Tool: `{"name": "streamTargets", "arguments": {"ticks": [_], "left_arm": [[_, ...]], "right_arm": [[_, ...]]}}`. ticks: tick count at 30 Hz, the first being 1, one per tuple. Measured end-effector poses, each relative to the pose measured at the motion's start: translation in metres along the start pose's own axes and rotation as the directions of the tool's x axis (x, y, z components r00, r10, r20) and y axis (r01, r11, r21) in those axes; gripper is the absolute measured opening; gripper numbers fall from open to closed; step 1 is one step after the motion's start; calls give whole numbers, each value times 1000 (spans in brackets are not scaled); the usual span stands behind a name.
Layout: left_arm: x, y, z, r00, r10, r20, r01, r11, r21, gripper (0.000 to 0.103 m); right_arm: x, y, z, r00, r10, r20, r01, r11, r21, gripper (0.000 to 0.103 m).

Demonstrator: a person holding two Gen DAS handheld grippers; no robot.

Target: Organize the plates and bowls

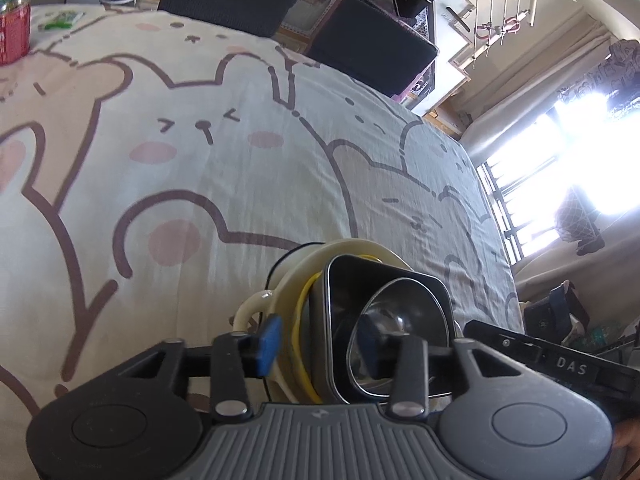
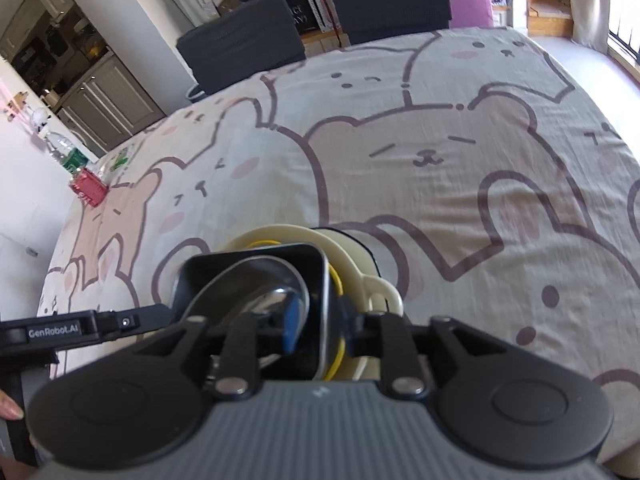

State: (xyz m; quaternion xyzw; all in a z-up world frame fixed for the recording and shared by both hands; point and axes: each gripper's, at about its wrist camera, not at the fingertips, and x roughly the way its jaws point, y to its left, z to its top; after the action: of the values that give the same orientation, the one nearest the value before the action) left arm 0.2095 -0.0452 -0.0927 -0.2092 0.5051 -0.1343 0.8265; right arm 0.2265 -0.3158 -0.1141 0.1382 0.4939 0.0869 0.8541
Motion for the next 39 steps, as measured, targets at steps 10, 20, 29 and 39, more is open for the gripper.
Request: {"name": "streamTargets", "arguments": {"ticks": [10,20,29,39], "left_arm": [[-40,-11,-3,996,41,80,-46,997,62,103],[-95,-49,-21,983,66,174,-101,975,197,103],[-160,-73,-55,929,94,357,-202,940,277,103],[-185,-77,-115,876,72,477,-247,917,314,103]], "right_arm": [[-32,12,-6,993,-63,105,70,995,-71,76],[-92,23,-19,965,-59,254,83,993,-86,103],[-147,46,-46,925,-57,375,126,979,-163,103],[-177,47,-107,861,-62,505,185,963,-196,103]]}}
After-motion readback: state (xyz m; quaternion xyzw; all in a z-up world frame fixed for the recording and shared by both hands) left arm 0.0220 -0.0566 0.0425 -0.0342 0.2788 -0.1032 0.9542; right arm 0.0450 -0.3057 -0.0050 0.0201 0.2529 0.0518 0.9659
